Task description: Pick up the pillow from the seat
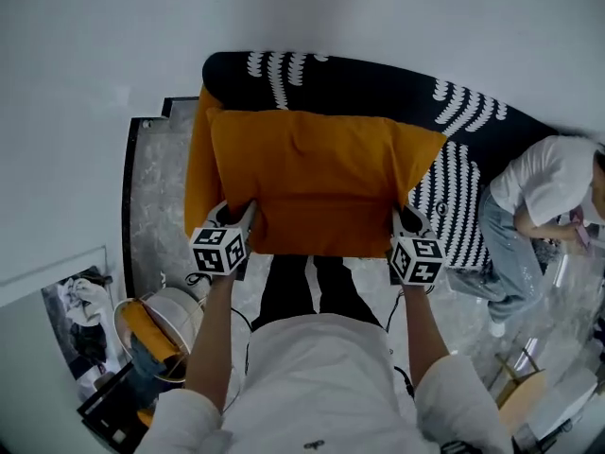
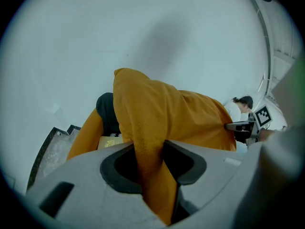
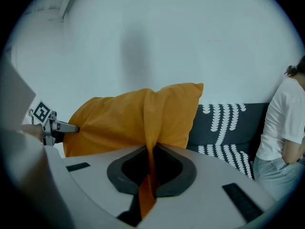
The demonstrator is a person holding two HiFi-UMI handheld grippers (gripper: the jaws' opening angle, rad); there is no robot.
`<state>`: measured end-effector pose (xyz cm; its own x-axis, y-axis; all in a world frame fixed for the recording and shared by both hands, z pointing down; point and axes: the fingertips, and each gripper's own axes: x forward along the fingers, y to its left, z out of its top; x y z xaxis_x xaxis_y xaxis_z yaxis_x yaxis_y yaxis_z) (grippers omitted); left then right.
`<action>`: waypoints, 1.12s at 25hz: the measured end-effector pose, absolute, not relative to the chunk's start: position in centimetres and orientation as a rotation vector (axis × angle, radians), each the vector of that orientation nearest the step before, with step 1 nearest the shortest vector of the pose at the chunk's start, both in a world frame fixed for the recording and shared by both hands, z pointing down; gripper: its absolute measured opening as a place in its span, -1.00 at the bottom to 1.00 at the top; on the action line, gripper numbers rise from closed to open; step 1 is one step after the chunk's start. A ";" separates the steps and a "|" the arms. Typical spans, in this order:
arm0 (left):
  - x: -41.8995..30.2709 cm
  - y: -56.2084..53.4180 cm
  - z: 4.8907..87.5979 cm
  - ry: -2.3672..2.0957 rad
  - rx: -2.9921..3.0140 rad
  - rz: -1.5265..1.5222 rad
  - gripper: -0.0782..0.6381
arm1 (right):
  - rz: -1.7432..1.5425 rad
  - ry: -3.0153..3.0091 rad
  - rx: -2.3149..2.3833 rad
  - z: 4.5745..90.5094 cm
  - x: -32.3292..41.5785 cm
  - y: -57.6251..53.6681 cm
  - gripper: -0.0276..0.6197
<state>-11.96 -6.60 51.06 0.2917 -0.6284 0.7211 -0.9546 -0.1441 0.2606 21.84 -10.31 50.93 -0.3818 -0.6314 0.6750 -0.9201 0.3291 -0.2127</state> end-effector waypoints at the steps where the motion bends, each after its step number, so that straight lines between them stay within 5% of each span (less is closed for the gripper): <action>1: -11.9 -6.1 50.5 -1.426 1.862 0.581 -0.37 | 0.795 -2.131 1.360 50.3 21.9 -10.0 -0.85; 28: -21.8 12.4 40.6 -1.475 2.028 0.363 -0.37 | 0.692 -2.179 1.489 39.9 12.6 9.9 -0.86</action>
<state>-21.75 12.41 40.60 0.3452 -0.7668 0.5412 -0.9303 -0.2035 0.3052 12.59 9.86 39.89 -0.3449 -0.7332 0.5861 -0.9370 0.3058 -0.1690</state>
